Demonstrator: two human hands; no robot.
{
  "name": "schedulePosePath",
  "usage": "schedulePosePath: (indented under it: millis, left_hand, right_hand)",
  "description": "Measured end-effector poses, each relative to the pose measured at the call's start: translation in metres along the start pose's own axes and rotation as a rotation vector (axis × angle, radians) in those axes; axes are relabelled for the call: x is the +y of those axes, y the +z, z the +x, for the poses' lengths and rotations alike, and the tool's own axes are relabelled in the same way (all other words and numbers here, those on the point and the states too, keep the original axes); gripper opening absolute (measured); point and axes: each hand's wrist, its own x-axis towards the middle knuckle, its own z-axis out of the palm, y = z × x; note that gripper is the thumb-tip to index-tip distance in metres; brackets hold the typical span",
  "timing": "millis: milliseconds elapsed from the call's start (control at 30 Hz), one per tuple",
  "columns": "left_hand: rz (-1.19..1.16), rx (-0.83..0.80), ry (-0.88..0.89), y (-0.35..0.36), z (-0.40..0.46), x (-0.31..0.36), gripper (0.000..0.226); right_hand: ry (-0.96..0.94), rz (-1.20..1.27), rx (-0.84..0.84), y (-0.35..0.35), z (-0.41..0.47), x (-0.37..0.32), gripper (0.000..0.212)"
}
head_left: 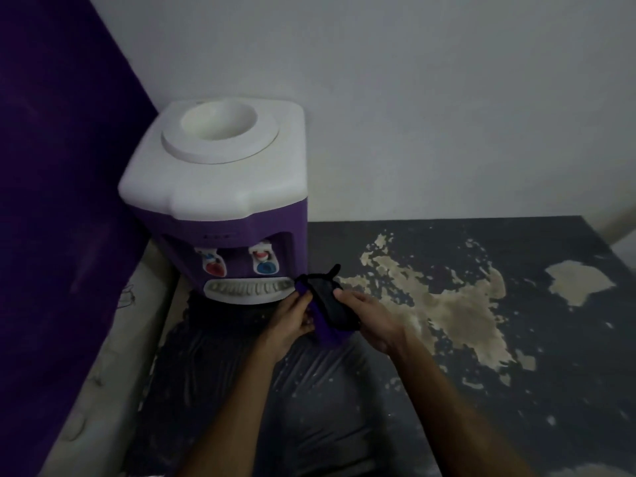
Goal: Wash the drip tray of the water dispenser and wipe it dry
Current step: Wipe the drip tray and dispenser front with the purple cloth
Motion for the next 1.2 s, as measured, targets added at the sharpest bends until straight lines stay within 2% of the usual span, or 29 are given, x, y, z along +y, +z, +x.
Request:
schedulePosePath:
  millis: [67,133,233,367,533,667,800,867,967,1000,1067,1133,1200]
  left_hand:
    - [0.027,0.027,-0.014,0.013,0.007,0.003,0.028]
    - [0.076,0.043,-0.017,0.026,0.012,0.008,0.036]
    - [0.154,0.039,-0.031,0.044,0.020,0.011,0.051]
    - [-0.034,-0.083,-0.099,0.064,0.024,0.012,0.056]
    - [0.018,-0.193,-0.027,0.089,0.025,0.013,0.051]
    - [-0.046,-0.307,-0.021,0.103,0.030,0.018,0.047]
    - [-0.056,-0.156,0.013,0.110,0.040,0.025,0.046]
    - [-0.069,-0.080,0.024,0.109,0.048,0.027,0.043]
    - [-0.104,-0.063,-0.004,0.111,0.058,0.030,0.039]
    - [-0.104,-0.056,-0.009,0.111,0.062,0.031,0.038]
    - [-0.086,-0.019,-0.003,0.111,0.070,0.032,0.036]
    - [0.054,0.035,0.035,0.111,0.078,0.031,0.034]
    - [0.337,0.081,0.094,0.110,0.085,0.031,0.035]
  right_hand:
    - [-0.003,0.151,-0.007,-0.011,-0.003,-0.006,0.035]
    - [-0.018,0.181,0.000,-0.022,-0.004,-0.012,0.031]
    - [-0.079,-0.029,0.023,-0.035,-0.004,-0.023,0.034]
    - [-0.237,-0.330,0.121,-0.041,-0.005,-0.039,0.040]
    - [-0.339,-0.399,0.180,-0.056,-0.002,-0.053,0.030]
    - [-0.341,-0.395,0.121,-0.067,0.008,-0.067,0.031]
    - [-0.429,-0.342,0.234,-0.081,0.022,-0.083,0.027]
    - [-0.411,-0.303,0.296,-0.091,0.028,-0.085,0.031]
    - [-0.184,-0.292,0.200,-0.101,0.034,-0.077,0.042]
    - [-0.149,-0.281,0.165,-0.104,0.036,-0.073,0.039]
    - [-0.202,-0.217,0.174,-0.111,0.041,-0.068,0.027]
    - [-0.296,-0.207,0.223,-0.117,0.047,-0.068,0.020]
    - [-0.341,-0.287,0.236,-0.121,0.054,-0.067,0.016]
